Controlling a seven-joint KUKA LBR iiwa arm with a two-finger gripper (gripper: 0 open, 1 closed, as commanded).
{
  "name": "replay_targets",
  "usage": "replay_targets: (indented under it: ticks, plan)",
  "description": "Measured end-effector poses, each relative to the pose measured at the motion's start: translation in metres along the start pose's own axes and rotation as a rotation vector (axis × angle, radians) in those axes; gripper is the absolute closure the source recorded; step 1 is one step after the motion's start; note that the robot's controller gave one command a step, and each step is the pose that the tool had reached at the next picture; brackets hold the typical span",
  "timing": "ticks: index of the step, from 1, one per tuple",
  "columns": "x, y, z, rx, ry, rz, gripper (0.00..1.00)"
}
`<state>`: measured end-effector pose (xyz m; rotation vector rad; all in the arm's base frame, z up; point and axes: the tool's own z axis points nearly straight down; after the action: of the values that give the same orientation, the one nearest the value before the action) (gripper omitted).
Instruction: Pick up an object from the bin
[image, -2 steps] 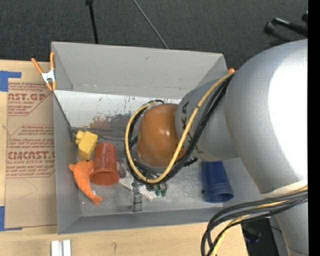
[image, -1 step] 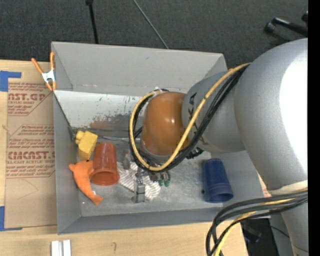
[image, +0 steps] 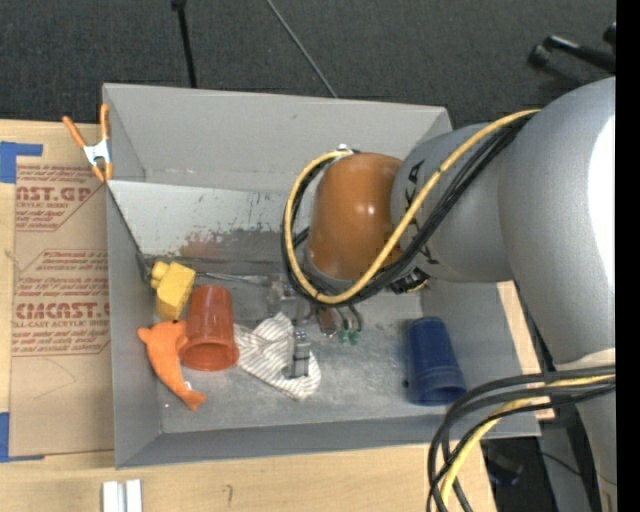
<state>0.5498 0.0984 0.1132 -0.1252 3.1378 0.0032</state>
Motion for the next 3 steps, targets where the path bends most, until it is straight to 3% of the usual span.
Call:
replay_targets:
  ticks: [1, 2, 3]
  plan:
    - [0.037, -0.032, 0.043, 0.001, 0.003, 0.111, 1.00]
    - [0.037, -0.032, 0.043, 0.001, 0.003, 0.111, 1.00]
    - [0.014, -0.028, -0.040, 0.001, 0.000, 0.080, 1.00]
